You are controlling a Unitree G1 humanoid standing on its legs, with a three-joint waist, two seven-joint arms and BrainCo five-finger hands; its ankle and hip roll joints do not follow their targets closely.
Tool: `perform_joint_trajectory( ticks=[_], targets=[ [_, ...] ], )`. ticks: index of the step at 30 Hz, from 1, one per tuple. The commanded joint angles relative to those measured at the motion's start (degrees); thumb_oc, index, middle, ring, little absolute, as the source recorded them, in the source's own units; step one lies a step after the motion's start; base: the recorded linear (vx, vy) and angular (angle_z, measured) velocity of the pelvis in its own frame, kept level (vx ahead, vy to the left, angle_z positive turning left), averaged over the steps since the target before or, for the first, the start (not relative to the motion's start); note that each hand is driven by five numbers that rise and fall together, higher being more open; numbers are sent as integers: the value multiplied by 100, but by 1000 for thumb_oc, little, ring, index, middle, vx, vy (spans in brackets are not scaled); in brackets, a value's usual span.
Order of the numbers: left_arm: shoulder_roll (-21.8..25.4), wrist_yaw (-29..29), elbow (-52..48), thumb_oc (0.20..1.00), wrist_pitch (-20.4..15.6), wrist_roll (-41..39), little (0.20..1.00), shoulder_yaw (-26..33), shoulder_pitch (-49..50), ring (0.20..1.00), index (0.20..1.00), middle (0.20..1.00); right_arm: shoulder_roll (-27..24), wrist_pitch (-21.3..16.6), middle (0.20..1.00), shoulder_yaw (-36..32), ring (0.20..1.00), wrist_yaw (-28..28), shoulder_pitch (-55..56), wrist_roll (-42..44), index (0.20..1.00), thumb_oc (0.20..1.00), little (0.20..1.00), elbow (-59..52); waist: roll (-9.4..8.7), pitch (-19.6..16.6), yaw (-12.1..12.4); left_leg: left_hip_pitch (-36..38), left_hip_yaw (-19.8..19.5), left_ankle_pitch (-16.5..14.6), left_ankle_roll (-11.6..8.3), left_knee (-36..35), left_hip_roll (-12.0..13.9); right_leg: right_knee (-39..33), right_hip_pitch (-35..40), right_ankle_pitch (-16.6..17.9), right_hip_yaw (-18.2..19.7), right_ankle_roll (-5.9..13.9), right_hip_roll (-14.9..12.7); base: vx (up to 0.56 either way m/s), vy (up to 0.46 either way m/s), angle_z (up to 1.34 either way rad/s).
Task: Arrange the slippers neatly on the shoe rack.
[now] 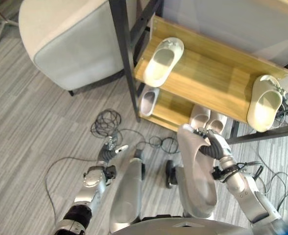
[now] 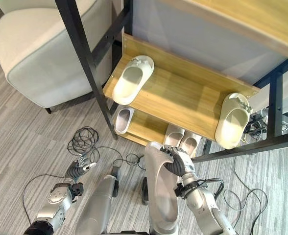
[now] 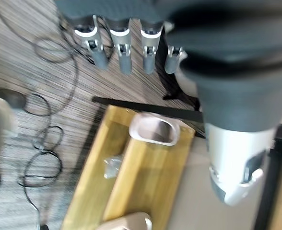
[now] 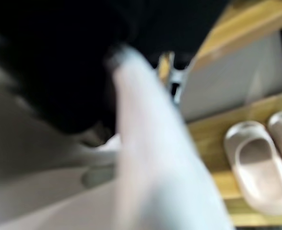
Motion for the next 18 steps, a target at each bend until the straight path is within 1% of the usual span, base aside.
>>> perform_joint_trajectory(
  ticks=[1, 2, 9, 10, 11, 12, 13, 18],
  targets=[
    [-37, 281, -44, 1000, -457, 452, 1000, -123, -101, 1000, 1000, 1000, -153, -161, 200, 21, 200, -321, -130, -139, 200, 200, 200, -231, 200, -209, -33, -135, -360, -529, 7, 543, 272, 255, -48, -468, 46, 56, -64, -25, -23, -3],
    [-59, 315, -6, 1000, -458, 452, 1000, -119, -128, 1000, 1000, 1000, -154, -154, 200, 32, 200, -343, -165, -167, 200, 200, 200, -209, 210, -227, -32, -273, -358, -606, 8, 708, 275, 421, -199, -555, 65, 41, -60, -48, -34, -4],
    [5, 636, -147, 1000, -451, 750, 1000, -139, -241, 1000, 1000, 1000, -314, -17, 200, 70, 200, -477, -593, -506, 200, 200, 200, 33, 324, -264, -20, -1262, -305, -738, 36, 1361, 244, 1173, -1269, -783, 94, -56, -35, -38, -19, -5],
    [13, 696, -207, 1000, -458, 782, 1000, -135, -241, 1000, 1000, 1000, -362, 16, 200, 64, 200, -515, -664, -575, 200, 200, 200, 113, 338, -273, -17, -1322, -318, -952, 25, 1510, 239, 1313, -1326, -998, 150, -52, -23, -32, -14, -2],
    [23, 734, -279, 1000, -454, 806, 1000, -118, -252, 1000, 1000, 1000, -362, 40, 200, 60, 200, -558, -722, -592, 200, 200, 200, 183, 360, -277, -17, -1537, -287, -789, 39, 1533, 238, 1357, -1547, -857, 117, -88, -48, 75, -23, -2],
    [20, 735, -274, 1000, -451, 805, 1000, -117, -247, 1000, 1000, 1000, -364, 39, 200, 66, 200, -556, -719, -592, 200, 200, 200, 188, 354, -309, -25, -1494, -302, -980, 29, 1607, 231, 1411, -1499, -1025, 163, -66, -28, -33, -15, -1],
    [52, 855, -470, 1000, -451, 894, 1000, -82, -318, 1000, 1000, 1000, -384, 130, 200, 1, 200, -671, -903, -641, 200, 200, 200, 339, 404, -313, -17, -1878, -296, -1049, 27, 1868, 204, 1669, -1868, -1119, 208, -121, -42, 69, -23, 1],
    [108, 942, -783, 1000, -439, 1035, 1000, -67, -434, 1000, 1000, 1000, -430, 223, 200, -100, 200, -852, -1241, -703, 200, 200, 200, 606, 456, -346, -7, -2384, -278, -1157, 38, 2240, 164, 2061, -2373, -1248, 262, -176, -75, 3, -2, 1]
  ],
)
